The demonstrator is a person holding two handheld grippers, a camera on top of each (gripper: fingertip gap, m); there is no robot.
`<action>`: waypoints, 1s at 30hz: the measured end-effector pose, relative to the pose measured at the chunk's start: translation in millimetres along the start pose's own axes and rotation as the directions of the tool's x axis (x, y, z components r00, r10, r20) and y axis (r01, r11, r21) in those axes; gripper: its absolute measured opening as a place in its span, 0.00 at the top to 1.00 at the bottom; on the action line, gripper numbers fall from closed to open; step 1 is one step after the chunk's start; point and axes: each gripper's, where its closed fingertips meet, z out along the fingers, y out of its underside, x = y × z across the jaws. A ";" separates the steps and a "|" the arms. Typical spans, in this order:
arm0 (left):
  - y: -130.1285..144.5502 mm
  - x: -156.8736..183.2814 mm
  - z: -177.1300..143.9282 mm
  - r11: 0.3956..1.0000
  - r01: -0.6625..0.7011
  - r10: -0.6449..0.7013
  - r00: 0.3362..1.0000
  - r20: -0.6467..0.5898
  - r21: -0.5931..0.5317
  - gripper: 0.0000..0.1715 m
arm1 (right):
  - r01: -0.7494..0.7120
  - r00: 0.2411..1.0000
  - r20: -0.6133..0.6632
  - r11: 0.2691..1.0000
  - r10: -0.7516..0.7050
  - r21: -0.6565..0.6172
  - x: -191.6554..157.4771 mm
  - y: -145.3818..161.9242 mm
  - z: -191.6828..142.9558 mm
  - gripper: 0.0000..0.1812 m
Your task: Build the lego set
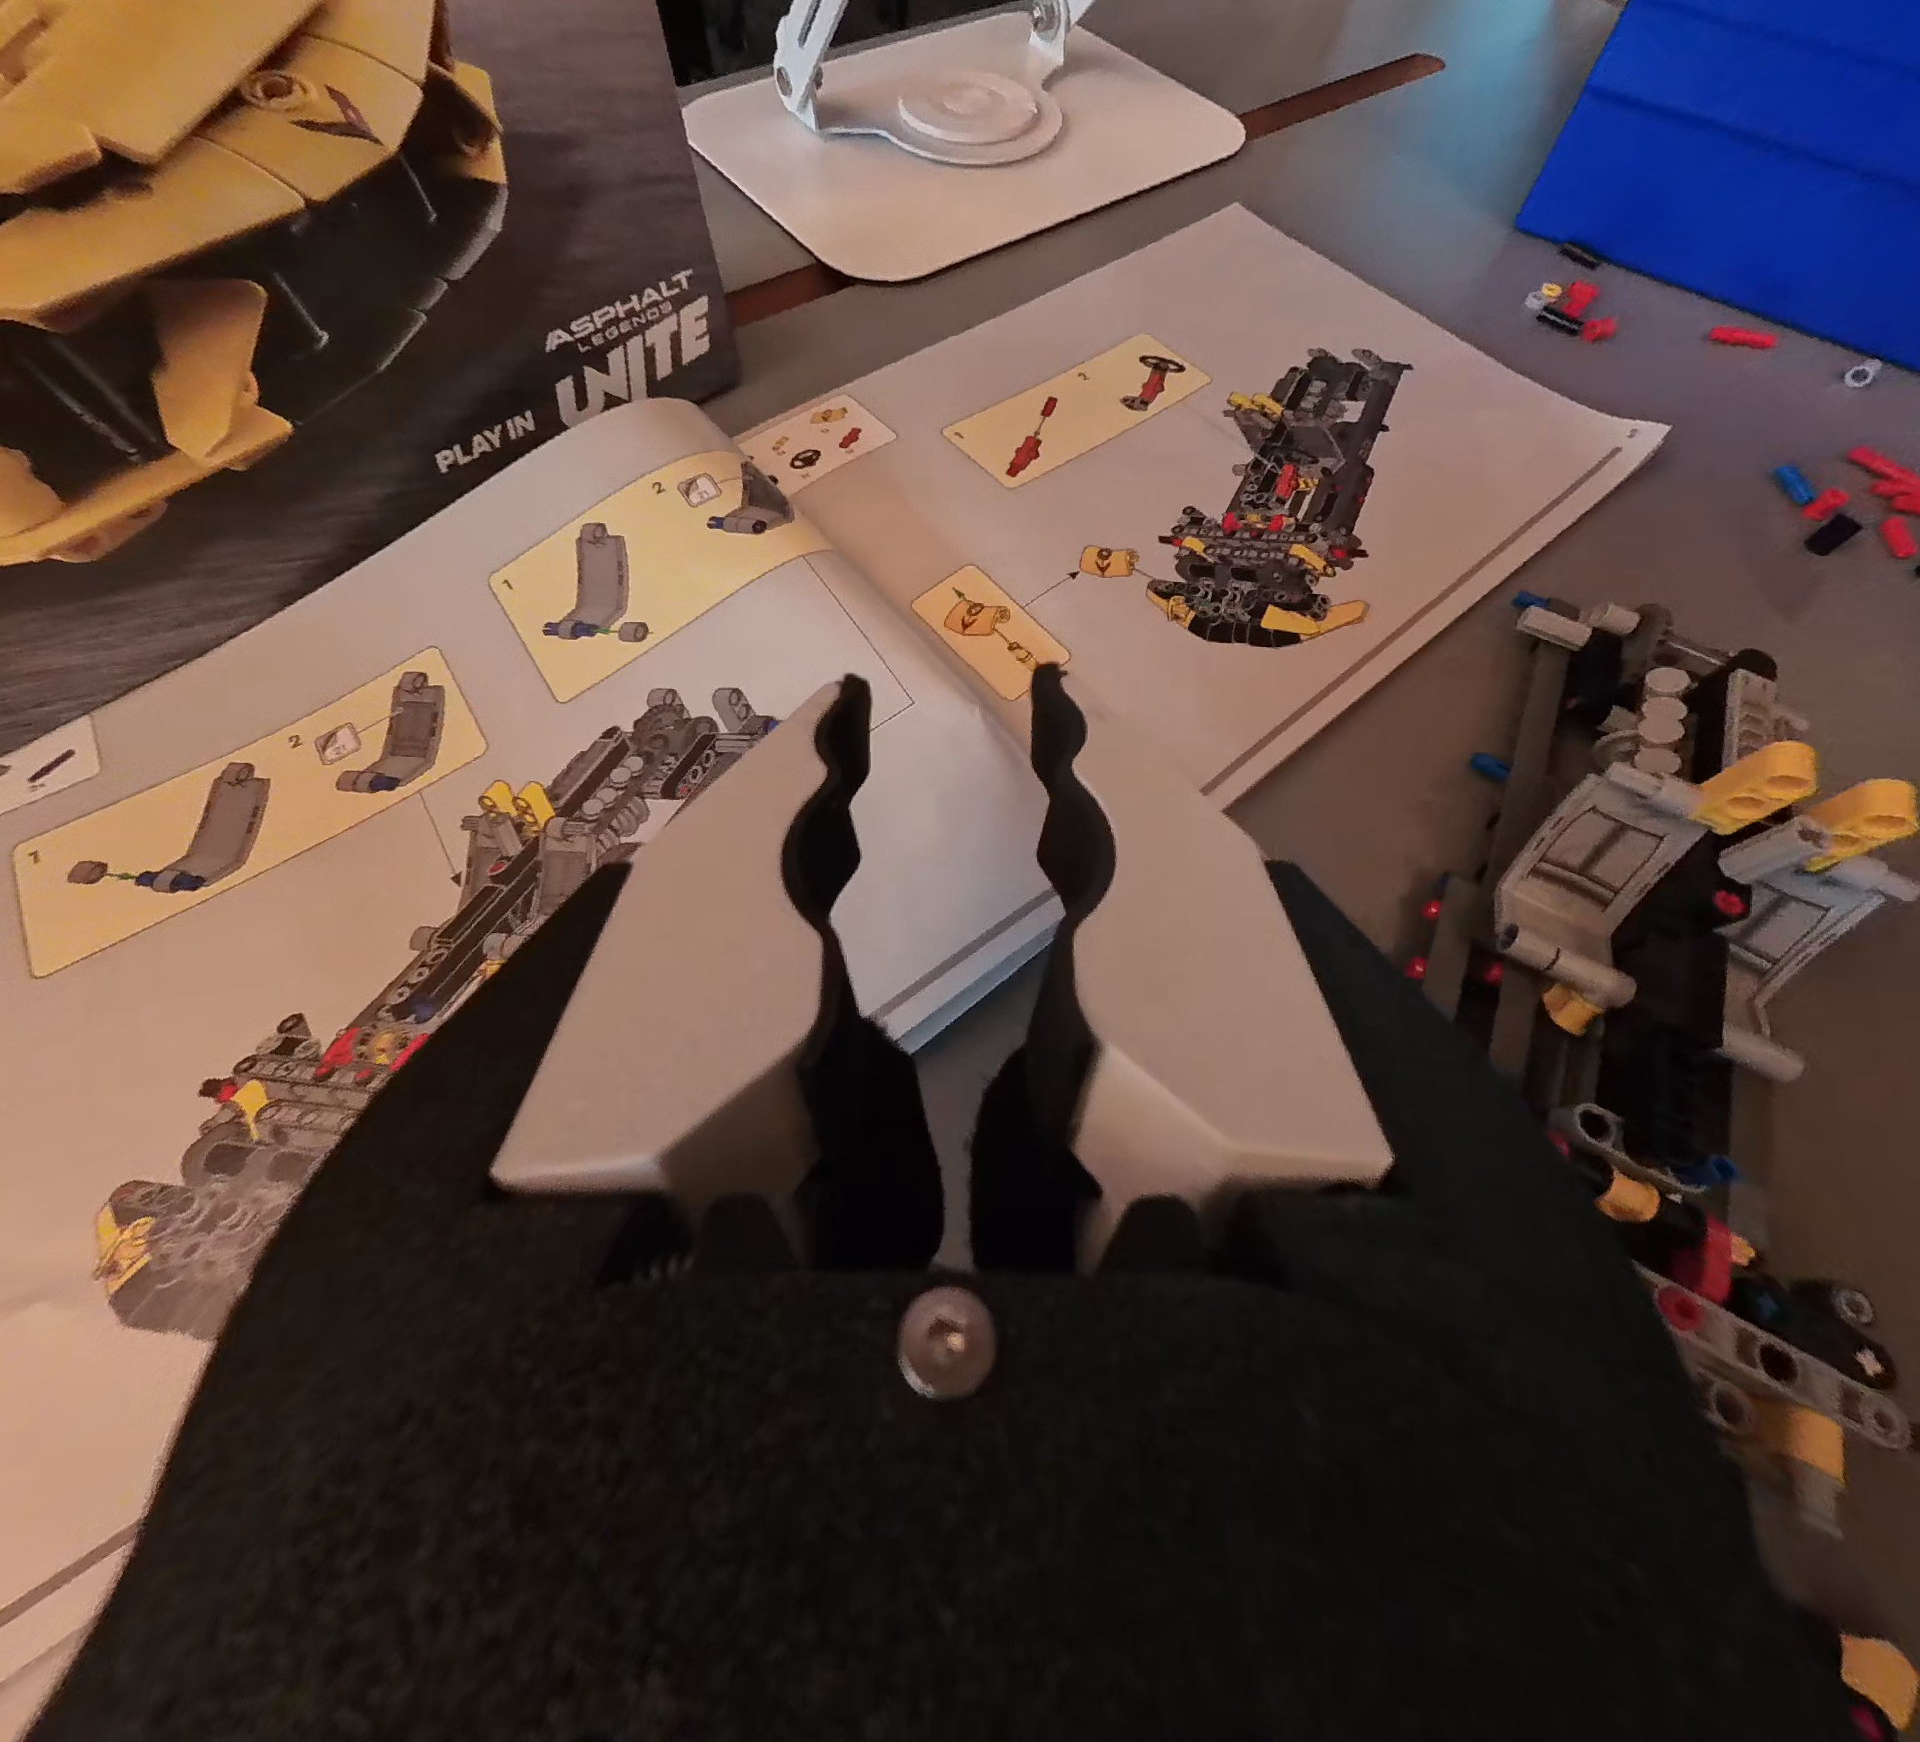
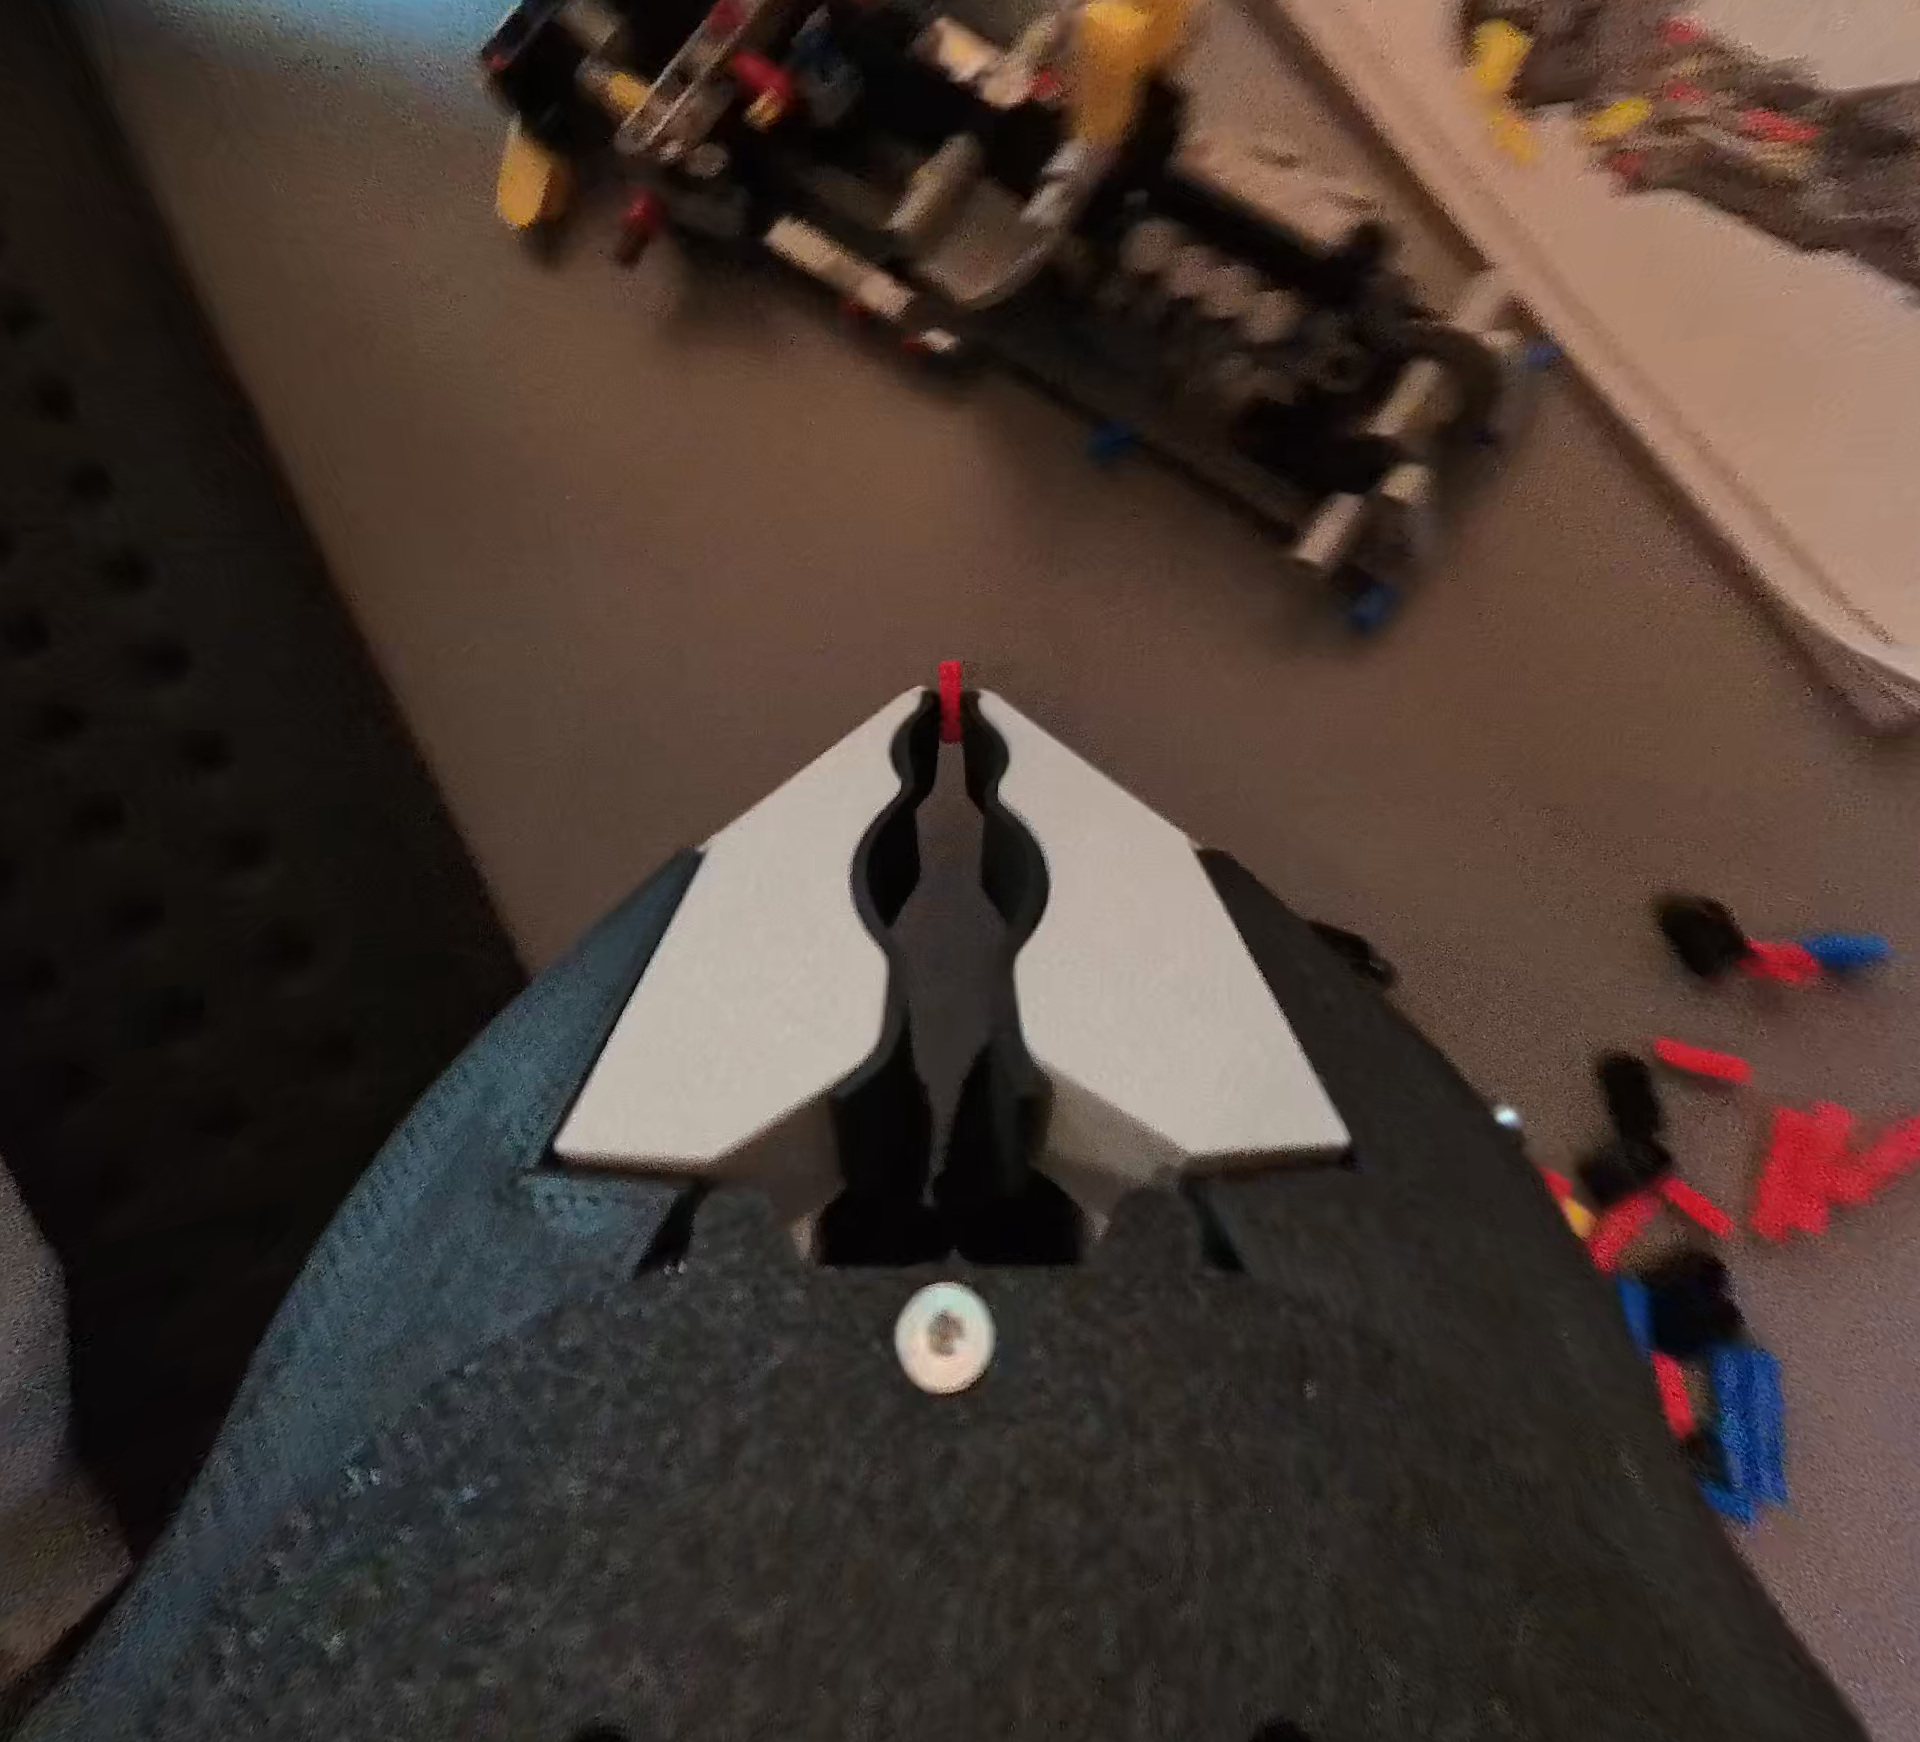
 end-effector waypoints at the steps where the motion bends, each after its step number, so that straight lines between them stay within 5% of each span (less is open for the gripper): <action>1: 0.9 1.4 0.2 1.000 -0.003 0.003 1.000 -0.005 -0.005 0.83 | 0.023 0.999 0.023 1.000 -0.023 -0.016 -8.4 1.5 6.8 0.98; 10: 1.9 4.1 -0.1 1.000 -0.014 0.014 1.000 -0.011 -0.007 0.83 | 0.032 0.999 0.023 0.999 -0.032 -0.004 -15.5 5.9 19.8 0.98; 14: 3.8 3.6 0.6 1.000 -0.019 0.019 1.000 -0.007 -0.012 0.83 | -0.005 1.000 0.017 1.000 0.004 0.029 -11.6 2.7 13.1 0.87; 17: 4.2 3.1 0.3 1.000 -0.015 0.014 1.000 -0.006 -0.014 0.83 | -0.086 0.986 -0.129 0.988 0.102 0.131 28.3 -0.1 -12.7 0.89; 21: 4.1 5.6 -0.1 1.000 -0.009 0.009 1.000 -0.015 -0.014 0.83 | -0.339 0.824 -0.416 0.923 0.385 0.181 113.5 35.1 -47.3 0.87; 30: 11.2 6.9 4.2 0.999 -0.026 0.025 1.000 -0.014 -0.038 0.83 | -0.423 0.759 -0.466 0.888 0.455 0.179 141.4 57.3 -38.6 0.90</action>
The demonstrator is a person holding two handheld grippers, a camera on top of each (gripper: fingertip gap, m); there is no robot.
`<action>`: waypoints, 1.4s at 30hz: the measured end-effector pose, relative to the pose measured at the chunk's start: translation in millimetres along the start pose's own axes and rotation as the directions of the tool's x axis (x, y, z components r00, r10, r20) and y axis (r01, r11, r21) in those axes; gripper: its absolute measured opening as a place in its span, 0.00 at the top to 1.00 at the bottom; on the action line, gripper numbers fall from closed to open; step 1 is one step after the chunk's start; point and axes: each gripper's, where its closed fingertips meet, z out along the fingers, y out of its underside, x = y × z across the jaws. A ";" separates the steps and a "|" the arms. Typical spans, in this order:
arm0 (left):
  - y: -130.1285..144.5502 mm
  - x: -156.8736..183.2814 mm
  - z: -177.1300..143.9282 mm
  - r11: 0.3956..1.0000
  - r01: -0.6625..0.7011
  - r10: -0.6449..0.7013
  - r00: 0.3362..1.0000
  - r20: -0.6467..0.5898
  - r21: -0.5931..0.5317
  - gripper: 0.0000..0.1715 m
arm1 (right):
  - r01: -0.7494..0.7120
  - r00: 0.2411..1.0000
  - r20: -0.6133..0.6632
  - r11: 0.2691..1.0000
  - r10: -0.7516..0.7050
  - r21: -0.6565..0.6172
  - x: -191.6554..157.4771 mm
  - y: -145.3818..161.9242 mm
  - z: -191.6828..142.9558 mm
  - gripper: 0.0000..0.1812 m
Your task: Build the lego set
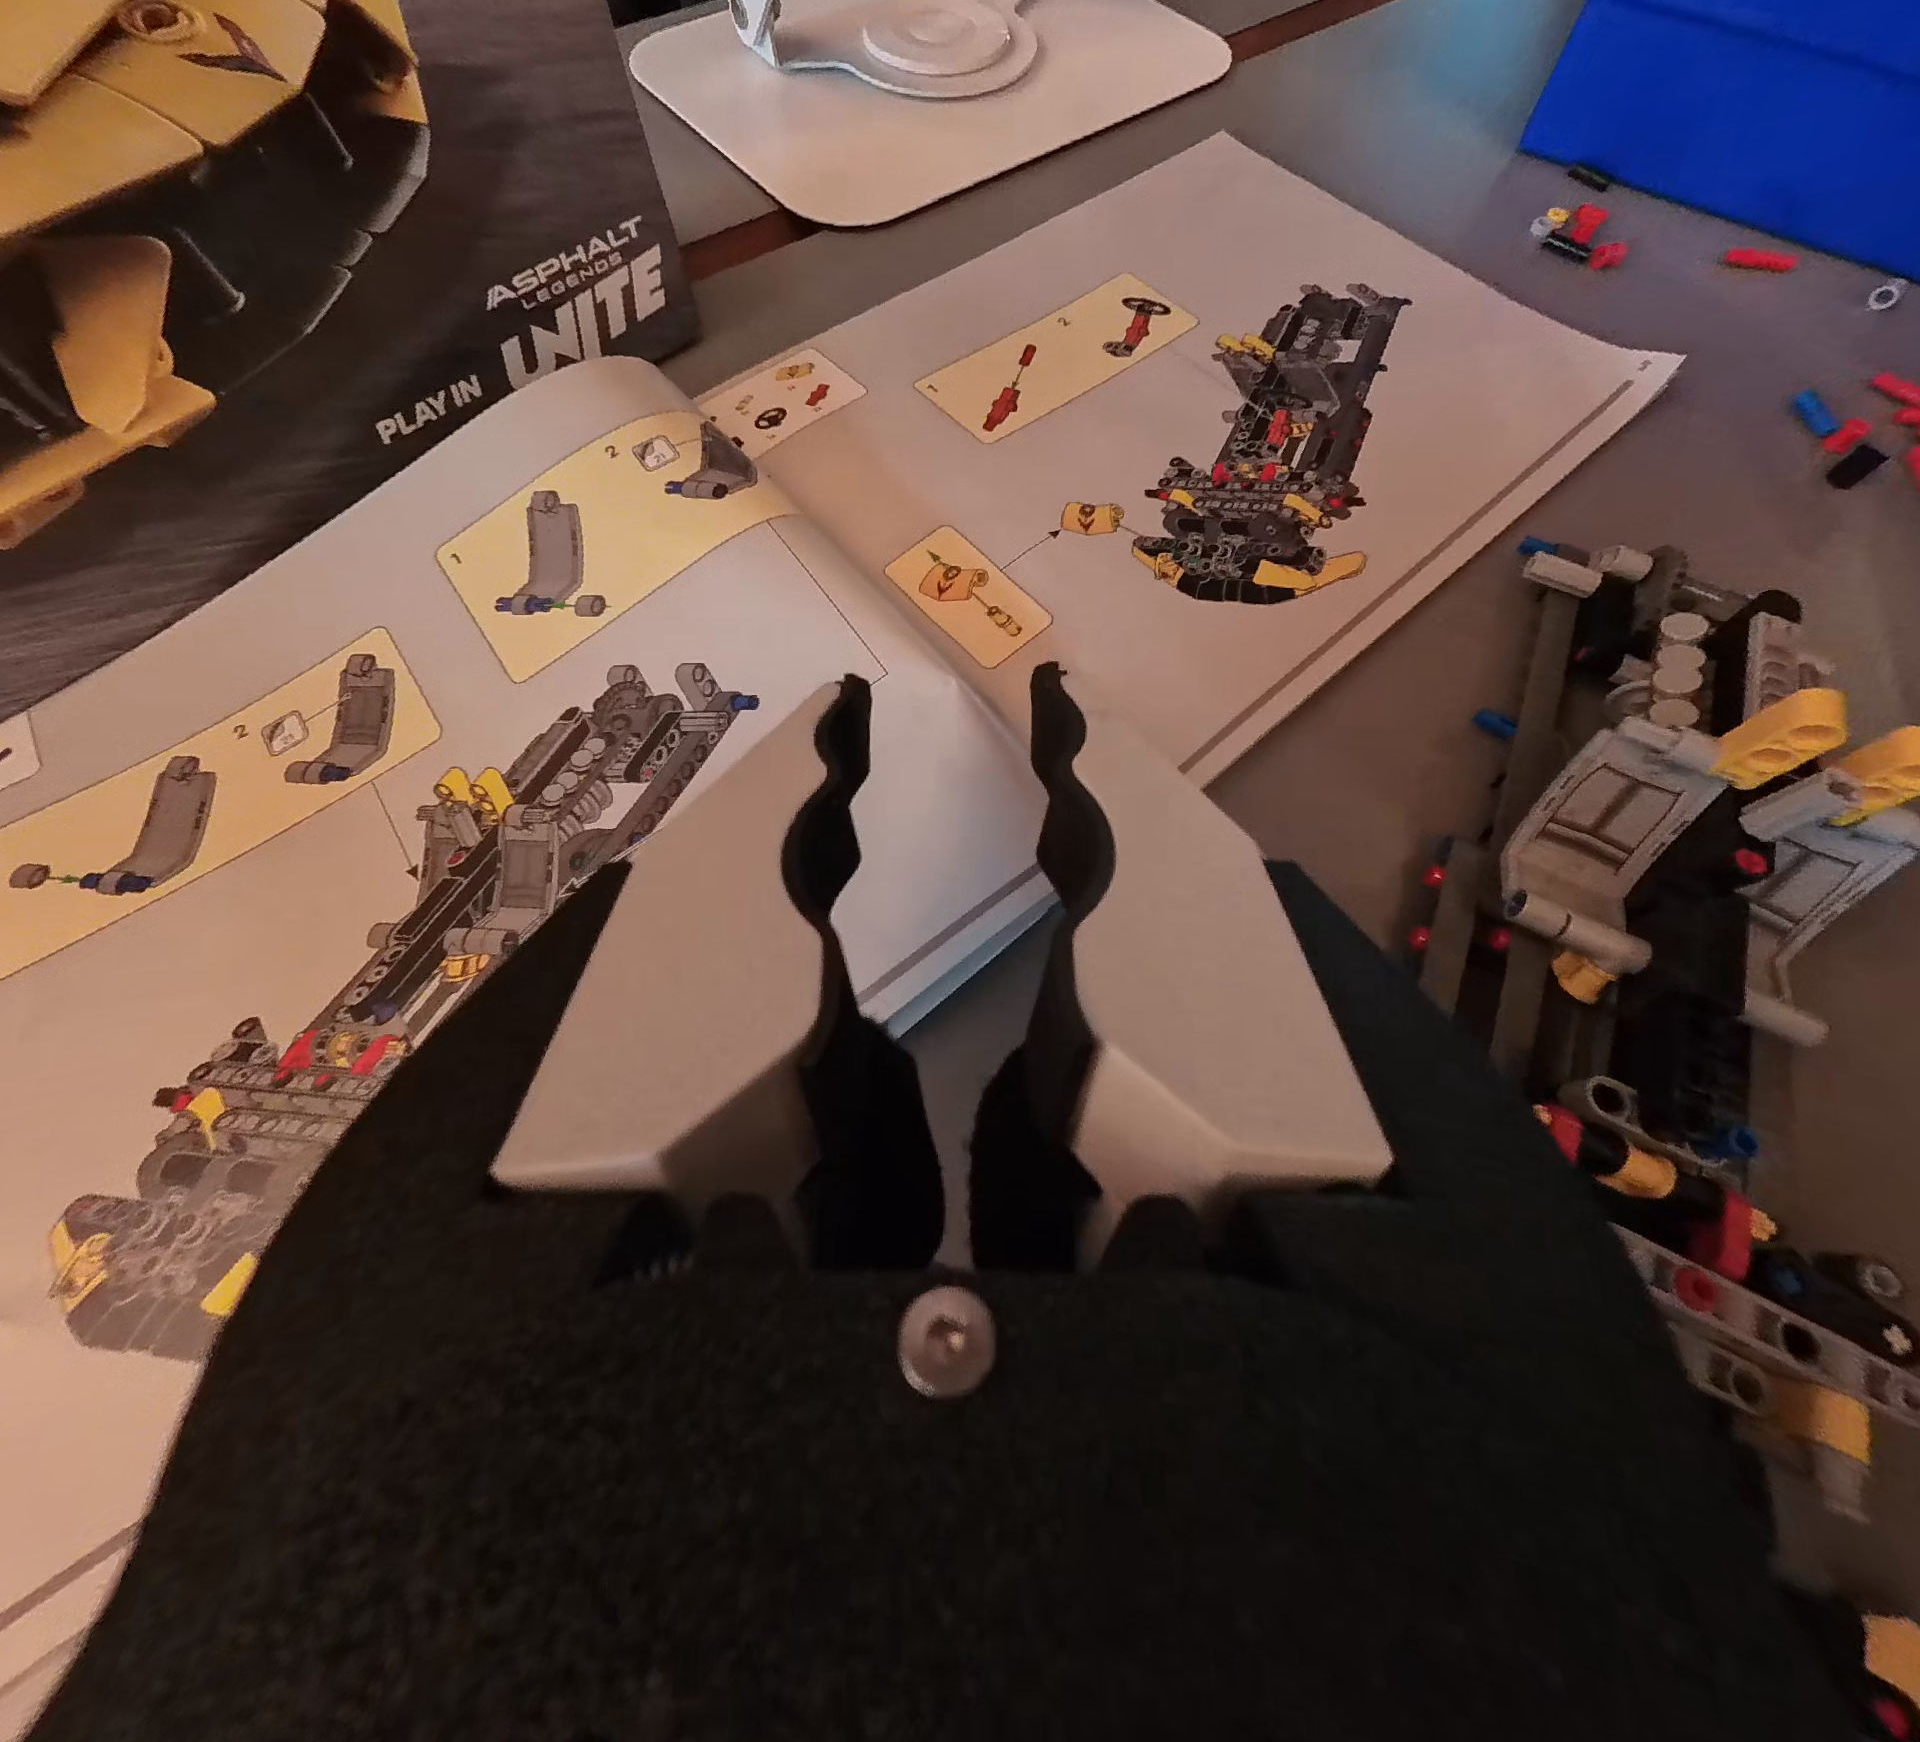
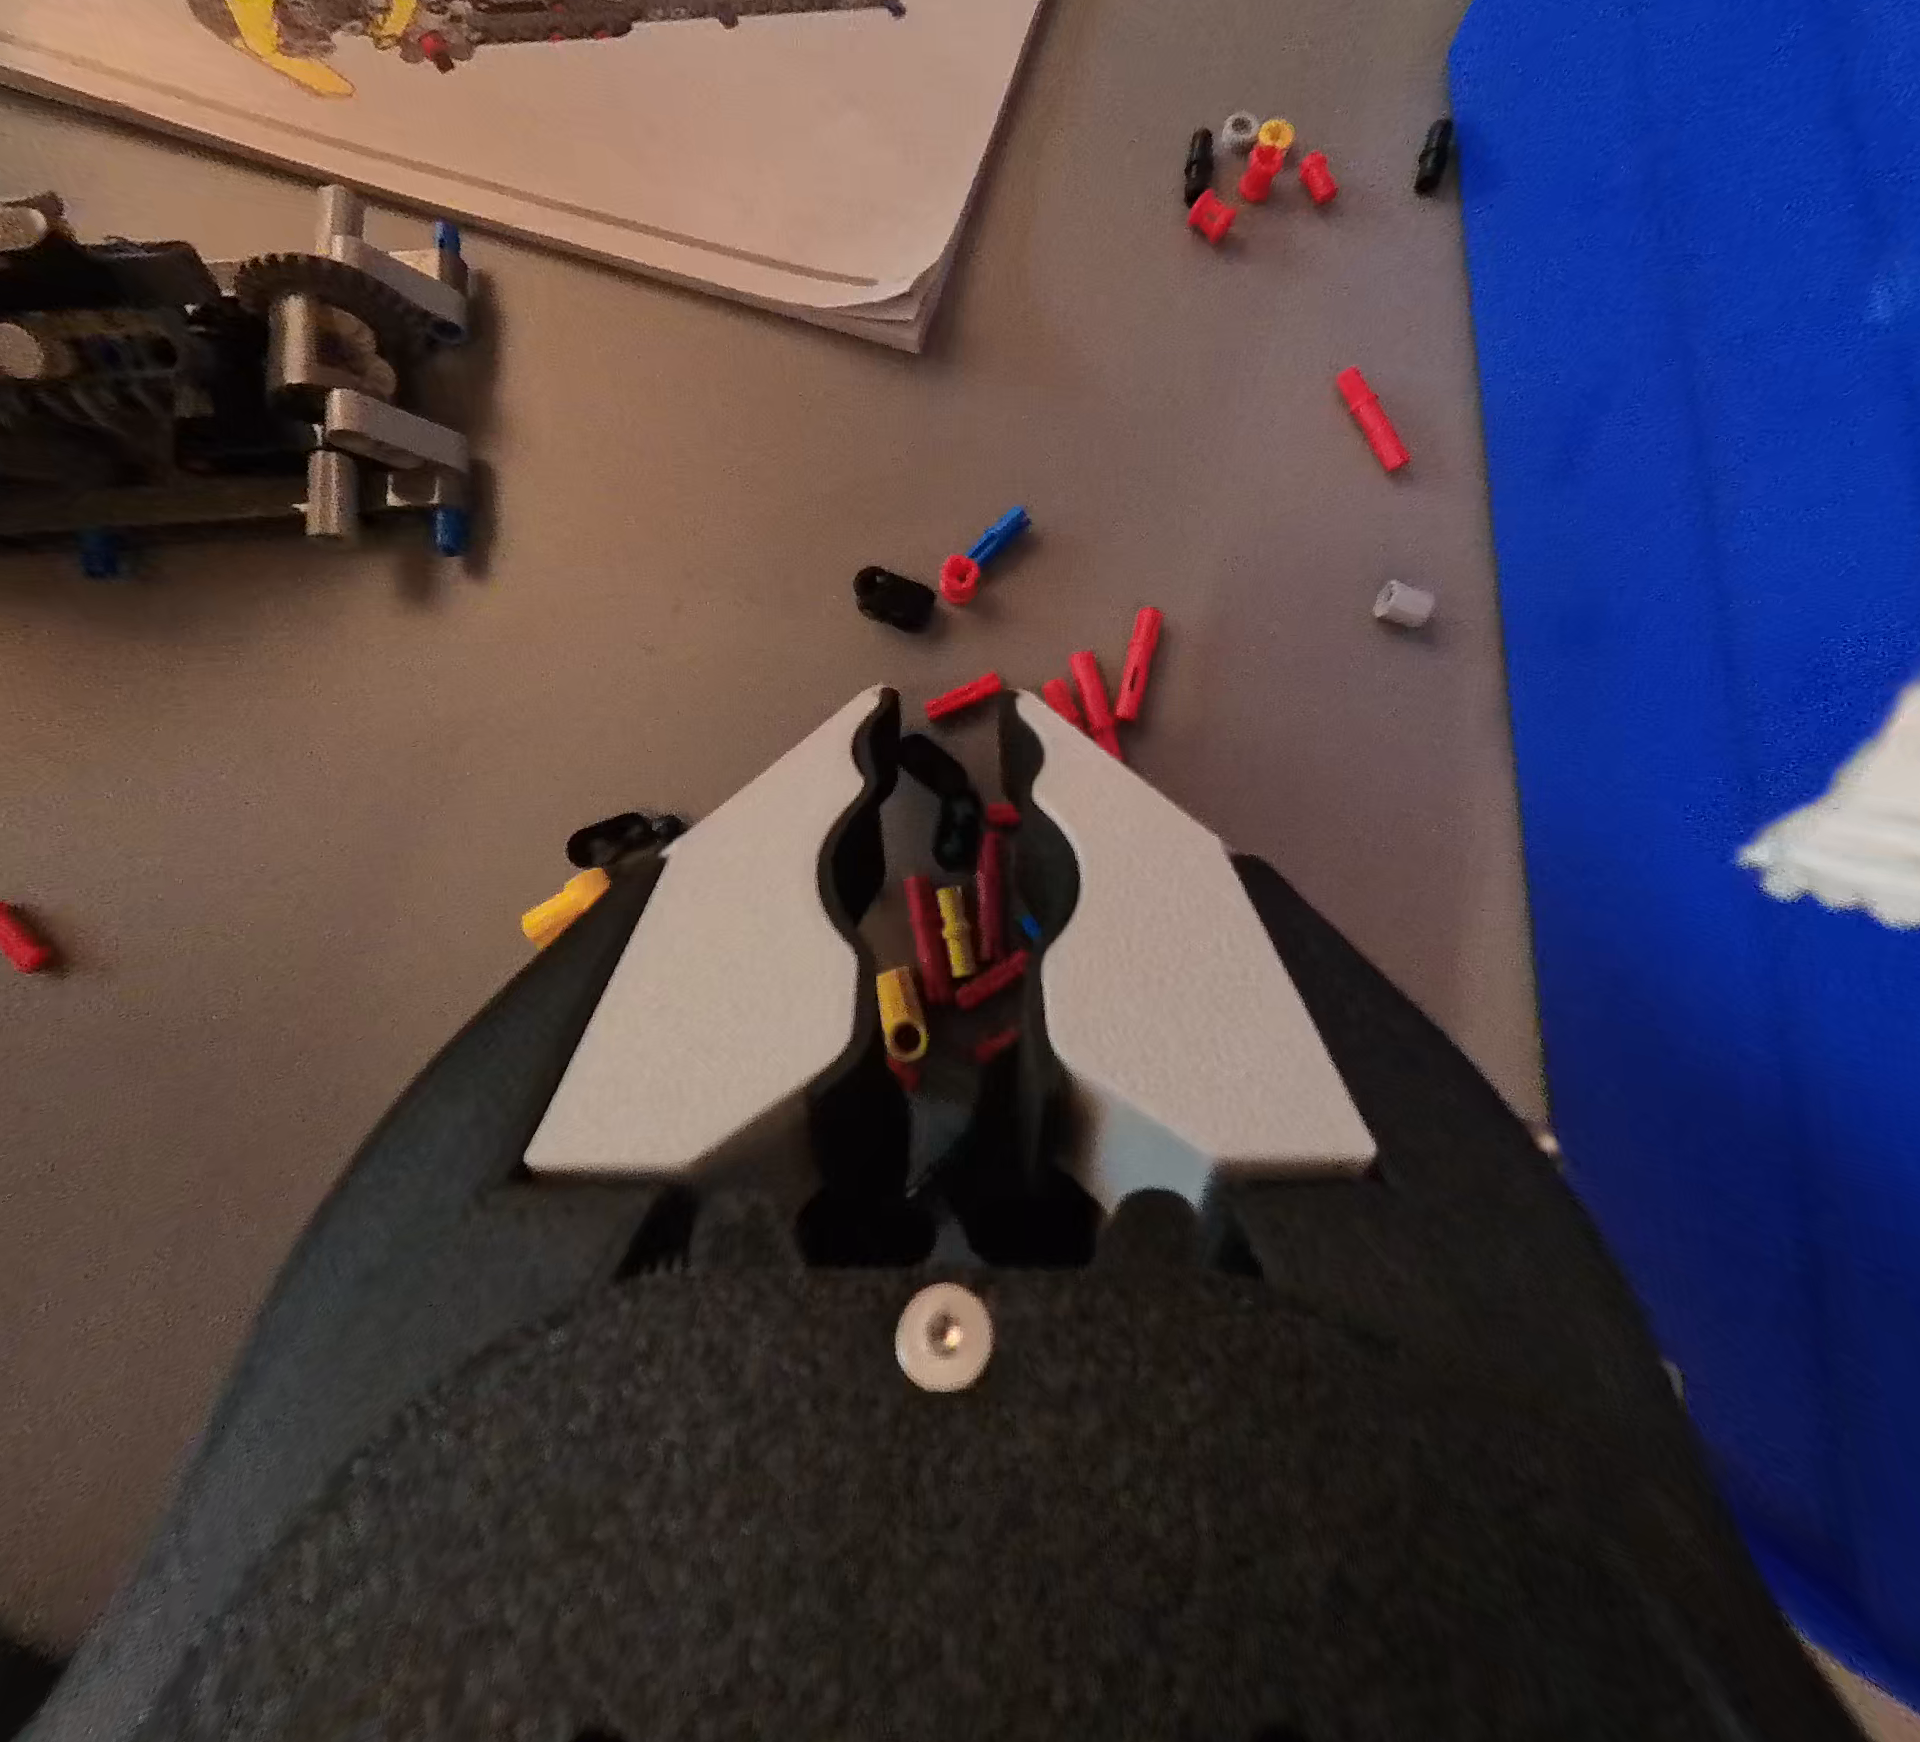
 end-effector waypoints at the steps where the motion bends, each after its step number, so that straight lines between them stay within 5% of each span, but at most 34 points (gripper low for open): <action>1: 0.2 -0.2 0.1 1.000 0.002 -0.002 1.000 -0.001 0.000 0.83 | -0.006 1.000 -0.002 1.000 0.006 -0.003 1.1 0.3 1.9 0.90; 12: 0.3 -0.8 0.4 1.000 0.010 -0.010 1.000 -0.003 0.001 0.84 | 0.047 0.997 0.066 0.999 -0.048 0.018 -9.1 -5.0 -1.9 0.99; 15: -1.2 -1.0 -0.6 1.000 0.008 -0.008 1.000 0.000 0.006 0.84 | 0.143 0.948 0.268 0.983 -0.169 0.116 -54.7 -16.2 -30.6 0.98; 18: -2.2 -0.3 -0.7 1.000 0.011 -0.011 1.000 -0.003 0.011 0.84 | 0.332 0.797 0.492 0.934 -0.351 0.130 -119.9 10.0 -58.8 0.98; 23: -1.7 1.8 -0.2 1.000 0.000 0.000 1.000 -0.003 0.006 0.84 | 0.447 0.763 0.491 0.892 -0.420 0.068 -154.2 41.4 -52.6 0.98; 37: 0.5 1.2 1.1 1.000 -0.009 0.009 1.000 0.004 -0.006 0.84 | 0.429 0.776 0.488 0.901 -0.400 0.056 -153.4 47.4 -51.8 0.91; 42: 0.3 1.7 0.8 1.000 -0.013 0.013 1.000 0.003 -0.005 0.84 | 0.386 0.835 0.386 0.917 -0.392 0.096 -106.8 32.3 -67.8 0.92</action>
